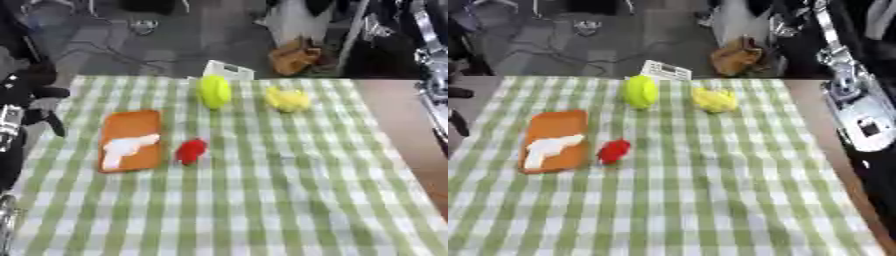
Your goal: Pick up objects on the table and place them in the box.
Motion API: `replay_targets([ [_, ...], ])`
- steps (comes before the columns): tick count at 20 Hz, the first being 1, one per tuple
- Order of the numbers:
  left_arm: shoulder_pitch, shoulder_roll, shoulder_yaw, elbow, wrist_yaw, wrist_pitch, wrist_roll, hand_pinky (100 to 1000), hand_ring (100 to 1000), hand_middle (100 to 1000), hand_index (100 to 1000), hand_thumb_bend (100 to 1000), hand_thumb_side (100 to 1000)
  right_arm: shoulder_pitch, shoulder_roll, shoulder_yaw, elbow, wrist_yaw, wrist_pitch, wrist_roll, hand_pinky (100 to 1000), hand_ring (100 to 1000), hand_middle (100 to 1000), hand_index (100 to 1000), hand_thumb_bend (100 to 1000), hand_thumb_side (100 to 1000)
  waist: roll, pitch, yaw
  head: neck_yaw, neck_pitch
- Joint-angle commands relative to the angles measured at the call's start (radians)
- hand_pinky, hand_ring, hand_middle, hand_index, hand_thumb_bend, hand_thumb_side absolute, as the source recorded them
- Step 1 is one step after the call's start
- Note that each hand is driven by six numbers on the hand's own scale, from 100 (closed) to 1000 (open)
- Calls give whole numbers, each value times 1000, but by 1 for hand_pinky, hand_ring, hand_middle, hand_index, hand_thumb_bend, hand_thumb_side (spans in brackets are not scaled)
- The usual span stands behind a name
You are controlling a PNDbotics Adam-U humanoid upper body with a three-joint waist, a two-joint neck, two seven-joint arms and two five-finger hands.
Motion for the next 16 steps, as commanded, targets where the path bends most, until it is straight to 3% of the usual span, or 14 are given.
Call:
replay_targets([
  [1, -7, 8, 3, -20, -1, -1, -2, 320, 701, 832, 795, 100, 924, -13, -26, -7, -8, -2, -1, 2, 543, 704, 813, 831, 100, 482, 7, -29, -1, 0, -9],
  [11, -7, 9, 2, -21, -2, 0, -2, 319, 700, 832, 795, 100, 925, -16, -30, -5, -3, 2, 1, 9, 545, 706, 812, 832, 100, 485, 6, -29, 1, -1, -10],
  [16, -7, 9, 0, -20, -2, 0, -5, 318, 698, 832, 795, 100, 926, -42, -69, 46, 81, 60, 15, 78, 575, 733, 827, 841, 100, 503, 4, -27, 6, -7, -11],
])
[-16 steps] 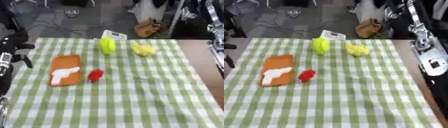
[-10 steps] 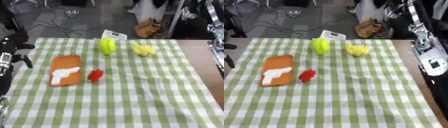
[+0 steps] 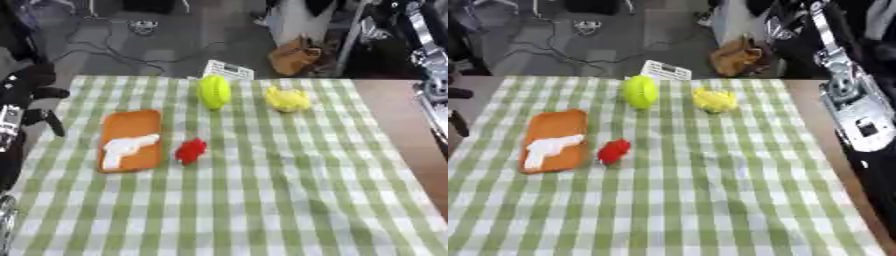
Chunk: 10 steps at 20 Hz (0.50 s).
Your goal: Pick up objects on the table and place them in the box.
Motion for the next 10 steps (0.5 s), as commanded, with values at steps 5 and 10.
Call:
replay_targets([
  [5, -10, 10, -1, -22, 0, -2, -5, 318, 698, 832, 795, 100, 926, -69, -78, 40, 141, 116, -7, 117, 591, 743, 839, 852, 100, 502, 2, -22, 4, -14, -14],
  [10, -24, 12, -4, -32, 3, -4, -7, 317, 699, 833, 795, 100, 927, -123, -96, 58, 266, 199, -19, 200, 634, 775, 880, 890, 181, 516, -2, 4, 21, -30, -36],
])
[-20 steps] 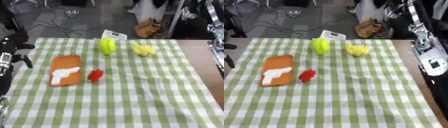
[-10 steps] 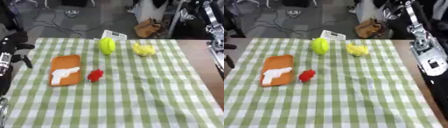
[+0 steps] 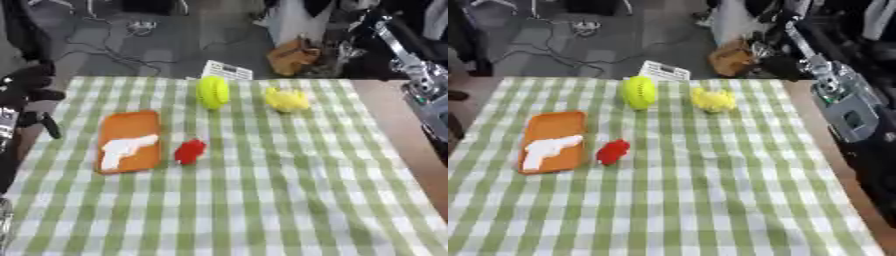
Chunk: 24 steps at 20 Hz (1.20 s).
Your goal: Pick up objects on the table and place them in the box.
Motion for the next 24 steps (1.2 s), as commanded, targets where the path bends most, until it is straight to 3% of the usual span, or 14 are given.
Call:
replay_targets([
  [1, -24, 12, -3, -27, 4, -2, -5, 317, 699, 833, 795, 100, 927, -46, -46, -5, 71, 59, -20, 52, 634, 775, 880, 890, 181, 516, -2, 5, 3, -10, -22],
  [2, -25, 13, -4, -29, 4, -3, -5, 315, 699, 833, 795, 100, 928, -53, -46, -7, 89, 75, -28, 63, 673, 805, 913, 916, 268, 519, -3, 9, 7, -13, -24],
  [8, -59, 19, -6, -54, 8, -6, -9, 313, 699, 833, 796, 100, 931, -126, -73, -9, 228, 174, -52, 137, 744, 878, 959, 941, 350, 517, -22, 73, 69, -47, -73],
  [14, -62, 20, -6, -66, 12, -2, -9, 313, 699, 833, 796, 100, 931, -146, -65, -27, 271, 271, -80, 141, 744, 878, 959, 941, 350, 517, -26, 84, 83, -52, -81],
  [15, -60, 21, -4, -68, 13, -3, -8, 317, 699, 832, 795, 100, 931, -144, -64, -28, 276, 281, -82, 141, 785, 909, 978, 957, 388, 537, -28, 86, 85, -48, -74],
  [16, -54, 26, 0, -81, 16, -10, -3, 317, 699, 833, 795, 100, 932, -144, -64, -31, 289, 292, -76, 147, 788, 910, 978, 957, 391, 538, -39, 99, 98, -43, -72],
  [19, -66, 28, -1, -127, 32, -15, 0, 319, 699, 833, 795, 100, 934, -156, -88, -54, 321, 323, -66, 147, 800, 920, 981, 962, 429, 551, -67, 149, 161, -59, -106],
  [24, -70, 32, 0, -168, 62, -18, -3, 325, 698, 832, 795, 100, 933, -149, -110, -71, 339, 332, -71, 151, 823, 939, 989, 971, 479, 560, -85, 178, 198, -73, -126],
])
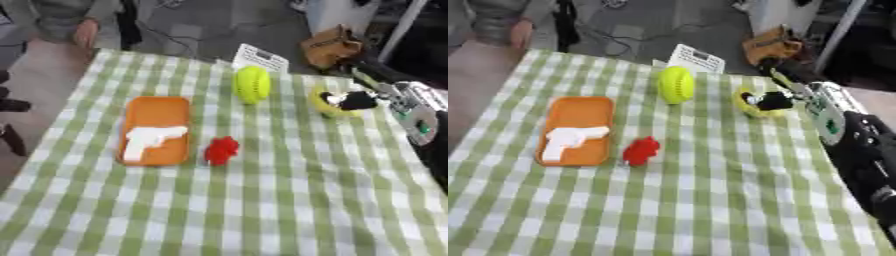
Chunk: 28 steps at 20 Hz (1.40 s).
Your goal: Pick up objects on the table and place them in the box.
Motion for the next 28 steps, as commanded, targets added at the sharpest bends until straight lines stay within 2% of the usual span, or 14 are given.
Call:
replay_targets([
  [1, -16, 22, 5, -42, 22, -6, 0, 325, 698, 832, 795, 100, 933, -9, -52, -21, 5, 9, -2, 4, 823, 939, 989, 971, 479, 560, -16, 6, 9, -6, -24],
  [6, -20, 25, 9, -48, 35, -8, -3, 320, 697, 832, 795, 100, 937, -11, -62, -33, 18, 5, 2, 0, 827, 938, 987, 971, 476, 574, -23, 31, 19, -10, -32],
  [12, -22, 26, 11, -49, 37, -9, -4, 320, 698, 833, 796, 100, 937, -11, -65, -36, 29, 4, 3, 1, 828, 939, 987, 971, 477, 576, -23, 34, 19, -11, -34],
  [13, -21, 27, 12, -49, 36, -9, -4, 320, 698, 833, 796, 100, 939, -6, -70, -40, 35, 8, 7, 4, 881, 974, 978, 971, 506, 611, -24, 37, 15, -8, -37],
  [19, -21, 26, 12, -49, 35, -14, -8, 319, 698, 833, 796, 100, 940, 12, -75, -48, 118, 75, 65, 32, 889, 980, 973, 968, 510, 622, -22, 42, 15, -13, -48],
  [28, -23, 26, 13, -49, 38, -18, -9, 317, 698, 834, 796, 100, 941, 9, -69, -53, 147, 84, 66, 16, 883, 974, 969, 968, 497, 622, -21, 54, 24, -15, -53],
])
